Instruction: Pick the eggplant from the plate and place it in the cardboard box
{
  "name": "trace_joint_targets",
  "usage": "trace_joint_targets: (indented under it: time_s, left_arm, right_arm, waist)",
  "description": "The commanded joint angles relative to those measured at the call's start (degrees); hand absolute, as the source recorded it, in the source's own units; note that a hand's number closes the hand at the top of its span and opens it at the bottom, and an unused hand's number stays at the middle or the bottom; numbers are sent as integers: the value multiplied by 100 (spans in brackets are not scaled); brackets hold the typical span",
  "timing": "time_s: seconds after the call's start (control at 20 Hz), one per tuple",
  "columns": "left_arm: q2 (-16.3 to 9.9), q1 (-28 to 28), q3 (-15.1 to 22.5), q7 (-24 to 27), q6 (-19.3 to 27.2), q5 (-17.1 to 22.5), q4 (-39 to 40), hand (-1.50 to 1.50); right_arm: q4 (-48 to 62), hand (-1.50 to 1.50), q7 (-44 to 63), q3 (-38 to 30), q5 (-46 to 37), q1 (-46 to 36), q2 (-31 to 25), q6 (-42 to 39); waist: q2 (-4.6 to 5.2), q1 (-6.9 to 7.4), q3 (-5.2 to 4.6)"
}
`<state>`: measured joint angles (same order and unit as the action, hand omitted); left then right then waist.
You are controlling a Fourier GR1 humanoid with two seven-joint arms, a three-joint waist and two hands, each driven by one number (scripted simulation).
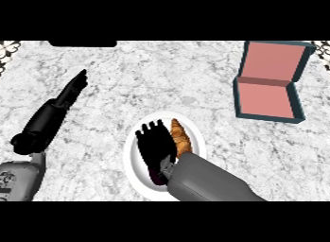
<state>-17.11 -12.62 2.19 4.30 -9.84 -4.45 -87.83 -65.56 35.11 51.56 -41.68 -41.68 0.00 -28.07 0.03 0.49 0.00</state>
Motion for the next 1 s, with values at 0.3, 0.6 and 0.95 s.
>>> trace_joint_targets:
  time_s: [0.3, 0.6, 0.95]
  left_arm:
    - [-84, 209, -259, 145, -272, 29, -101, 0]
    - [-58, 122, -383, 82, -335, 15, -131, 0]
    - [246, -69, -154, -234, -70, -231, -71, 0]
  right_arm:
    - [560, 150, -1527, 301, -753, 263, -57, 904]
    - [300, 150, -1788, 227, -1056, 162, -148, 1248]
    - [-783, 150, -3010, 635, -824, 564, -861, 2268]
  waist:
    - [0, 2, 1]
    - [-10, -24, 1]
    - [-24, -118, 7]
